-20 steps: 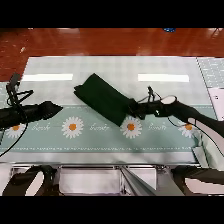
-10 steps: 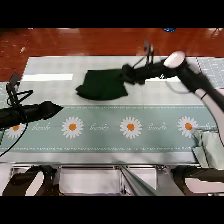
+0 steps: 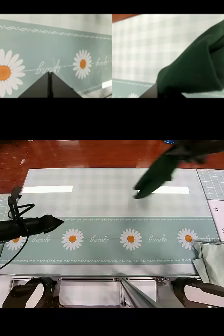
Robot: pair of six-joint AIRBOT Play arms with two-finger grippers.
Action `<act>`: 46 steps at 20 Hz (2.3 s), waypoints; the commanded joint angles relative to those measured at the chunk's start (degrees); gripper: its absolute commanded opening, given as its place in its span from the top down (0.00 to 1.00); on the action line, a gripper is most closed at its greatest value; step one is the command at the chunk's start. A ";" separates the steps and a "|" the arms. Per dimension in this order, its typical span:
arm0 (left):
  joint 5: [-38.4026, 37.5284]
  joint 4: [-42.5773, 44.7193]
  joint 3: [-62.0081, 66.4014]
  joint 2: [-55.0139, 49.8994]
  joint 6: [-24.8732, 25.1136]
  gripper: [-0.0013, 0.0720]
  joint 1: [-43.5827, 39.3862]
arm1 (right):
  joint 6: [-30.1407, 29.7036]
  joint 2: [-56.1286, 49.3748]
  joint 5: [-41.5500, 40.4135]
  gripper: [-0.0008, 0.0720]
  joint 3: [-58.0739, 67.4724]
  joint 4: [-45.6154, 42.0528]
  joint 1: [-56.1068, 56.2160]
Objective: Fold the shirts.
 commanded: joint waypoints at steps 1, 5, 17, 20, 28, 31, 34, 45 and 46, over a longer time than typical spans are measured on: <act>-0.72 -0.15 0.00 0.02 1.86 0.95 -0.02 | 3.23 6.34 12.85 0.96 1.49 -3.91 -12.28; -0.68 -0.15 0.00 0.02 1.99 0.95 -0.02 | 2.82 13.11 24.65 0.96 -1.62 -13.46 -25.27; 2.91 -0.13 -0.02 -0.24 2.14 0.95 -0.02 | -7.15 34.95 24.61 0.96 -40.52 -45.94 -61.13; 3.23 -0.13 -0.04 -0.37 2.19 0.95 0.00 | -4.83 35.04 22.36 0.48 -47.65 -47.17 -64.37; 11.56 0.87 19.02 -13.70 4.09 0.95 4.92 | -4.07 23.87 6.03 0.97 -35.17 -16.59 -60.61; 8.61 -0.09 37.59 -22.84 4.24 0.95 2.89 | -8.02 19.96 -9.09 0.96 -28.59 -3.91 -42.77; 2.82 0.07 54.27 -31.58 4.46 0.95 0.39 | -10.05 16.33 -21.16 0.96 -25.00 -7.61 -17.16; 0.98 29.03 33.38 -33.90 -6.99 0.95 -17.49 | 1.73 -7.02 -11.50 0.96 -24.87 -37.70 23.65; 0.98 29.05 33.38 -33.90 -6.95 0.95 -17.46 | 1.66 -6.84 -11.15 0.96 -24.87 -36.81 23.63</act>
